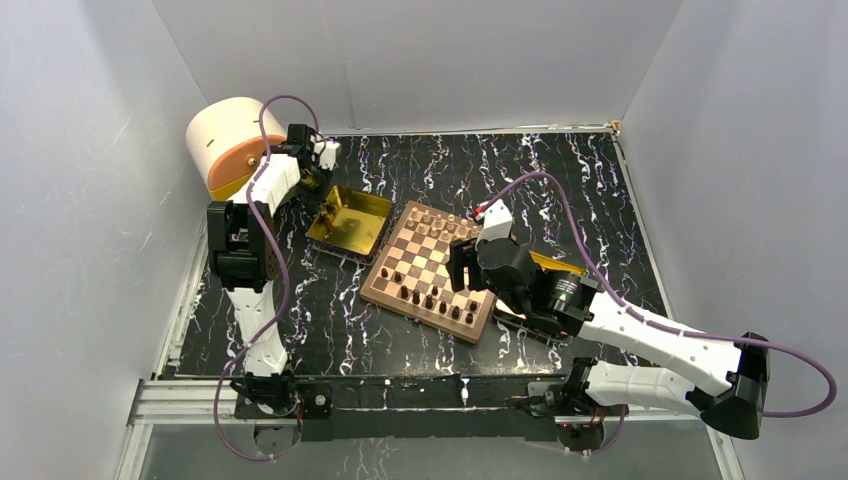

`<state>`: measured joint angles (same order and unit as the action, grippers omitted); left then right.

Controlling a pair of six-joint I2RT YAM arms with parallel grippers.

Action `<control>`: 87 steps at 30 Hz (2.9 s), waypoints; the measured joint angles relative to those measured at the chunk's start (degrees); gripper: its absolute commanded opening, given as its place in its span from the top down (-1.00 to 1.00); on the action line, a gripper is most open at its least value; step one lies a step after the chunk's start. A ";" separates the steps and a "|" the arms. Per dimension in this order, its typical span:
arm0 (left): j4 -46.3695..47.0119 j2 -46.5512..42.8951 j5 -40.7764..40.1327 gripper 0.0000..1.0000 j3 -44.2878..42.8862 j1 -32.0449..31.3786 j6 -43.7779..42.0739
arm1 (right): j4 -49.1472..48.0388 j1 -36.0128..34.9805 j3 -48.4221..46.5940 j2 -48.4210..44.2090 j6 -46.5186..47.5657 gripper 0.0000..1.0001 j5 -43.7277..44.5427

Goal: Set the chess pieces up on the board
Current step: Place the storage box at the center of the board, then pick up the chess piece from the storage box.

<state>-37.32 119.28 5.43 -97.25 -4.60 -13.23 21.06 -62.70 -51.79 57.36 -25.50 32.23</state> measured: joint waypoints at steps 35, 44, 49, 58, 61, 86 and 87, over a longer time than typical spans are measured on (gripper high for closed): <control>7.39 -4.50 -19.52 0.44 1.36 -7.67 21.29 | -0.26 0.00 0.11 0.00 0.20 -0.51 0.31; 9.07 -4.87 -28.26 0.39 6.73 -10.60 37.86 | -0.26 0.00 0.26 -0.31 0.17 -0.52 0.15; 8.85 -5.40 -33.68 0.37 10.08 -10.95 44.06 | -0.50 -0.02 1.38 -1.97 0.07 -0.52 0.15; 8.31 -5.81 -42.25 0.43 11.82 -12.02 53.51 | -0.74 -0.02 1.68 -2.19 0.07 -0.52 0.11; 8.28 -5.81 -43.23 0.45 11.85 -12.13 55.93 | -0.74 0.00 1.68 -2.19 0.09 -0.51 0.13; 7.28 -2.27 -48.63 0.46 11.82 -13.00 69.81 | -1.99 0.00 3.17 -3.80 0.44 -0.52 0.63; 7.23 -2.12 -48.89 0.47 11.82 -13.07 70.23 | -1.99 0.00 3.30 -4.00 0.44 -0.52 0.63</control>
<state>-30.09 117.16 -43.46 -85.43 -17.67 56.99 19.07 -62.70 -48.49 53.36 -25.06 32.86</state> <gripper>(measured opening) 0.270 0.761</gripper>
